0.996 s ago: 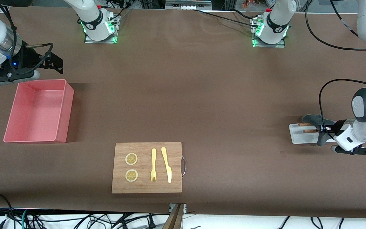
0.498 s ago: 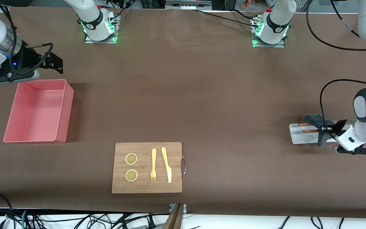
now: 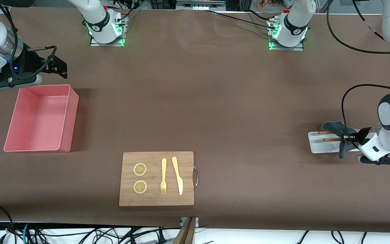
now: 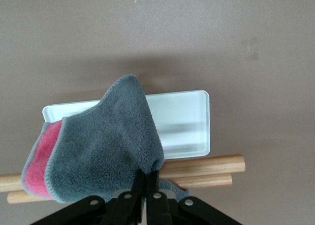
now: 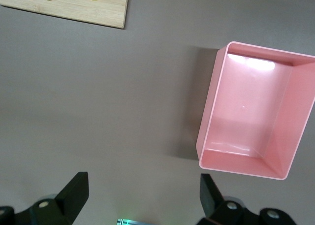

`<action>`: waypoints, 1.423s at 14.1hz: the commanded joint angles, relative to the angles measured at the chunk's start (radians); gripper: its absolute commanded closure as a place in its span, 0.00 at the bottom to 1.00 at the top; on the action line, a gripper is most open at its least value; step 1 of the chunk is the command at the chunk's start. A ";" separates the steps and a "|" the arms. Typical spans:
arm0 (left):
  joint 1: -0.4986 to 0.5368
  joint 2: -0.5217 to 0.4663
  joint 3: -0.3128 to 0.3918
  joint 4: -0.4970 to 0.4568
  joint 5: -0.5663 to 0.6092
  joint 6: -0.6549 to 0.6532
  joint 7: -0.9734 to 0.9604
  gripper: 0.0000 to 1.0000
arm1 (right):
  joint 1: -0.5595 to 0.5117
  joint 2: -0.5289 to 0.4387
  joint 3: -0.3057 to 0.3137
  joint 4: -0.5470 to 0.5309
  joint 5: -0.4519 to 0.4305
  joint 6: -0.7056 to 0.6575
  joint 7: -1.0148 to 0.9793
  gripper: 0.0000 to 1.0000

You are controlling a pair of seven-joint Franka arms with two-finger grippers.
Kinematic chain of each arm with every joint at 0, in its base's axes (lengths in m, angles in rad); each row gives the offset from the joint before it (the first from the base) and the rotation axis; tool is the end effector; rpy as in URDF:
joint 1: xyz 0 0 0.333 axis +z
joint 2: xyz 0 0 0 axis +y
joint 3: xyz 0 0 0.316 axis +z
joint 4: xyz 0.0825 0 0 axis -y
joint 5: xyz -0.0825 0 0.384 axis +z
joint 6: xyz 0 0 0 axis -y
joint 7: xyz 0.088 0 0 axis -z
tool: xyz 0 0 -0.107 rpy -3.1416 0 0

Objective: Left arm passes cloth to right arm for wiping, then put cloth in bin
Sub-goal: 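Lift the grey cloth with the left gripper toward the table middle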

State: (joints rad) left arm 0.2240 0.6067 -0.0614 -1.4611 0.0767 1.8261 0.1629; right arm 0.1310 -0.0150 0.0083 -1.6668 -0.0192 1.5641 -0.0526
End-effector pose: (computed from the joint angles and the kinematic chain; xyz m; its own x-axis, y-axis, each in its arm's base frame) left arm 0.6736 0.1236 0.3107 0.9704 -0.0221 -0.2404 -0.0211 -0.9998 0.0066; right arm 0.5405 0.0737 0.5871 0.9778 0.1900 -0.0885 0.1920 -0.9813 0.0146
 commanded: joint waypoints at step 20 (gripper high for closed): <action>-0.073 -0.154 -0.511 0.182 -0.242 -0.229 -0.887 1.00 | -0.031 0.017 -0.031 0.022 0.061 0.001 -0.019 0.00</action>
State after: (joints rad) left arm 0.1912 0.4286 -0.5620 -1.3009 -0.1419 1.5586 -0.6641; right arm 0.1088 -0.0095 -0.0281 -1.6665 0.0064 1.5666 -0.0551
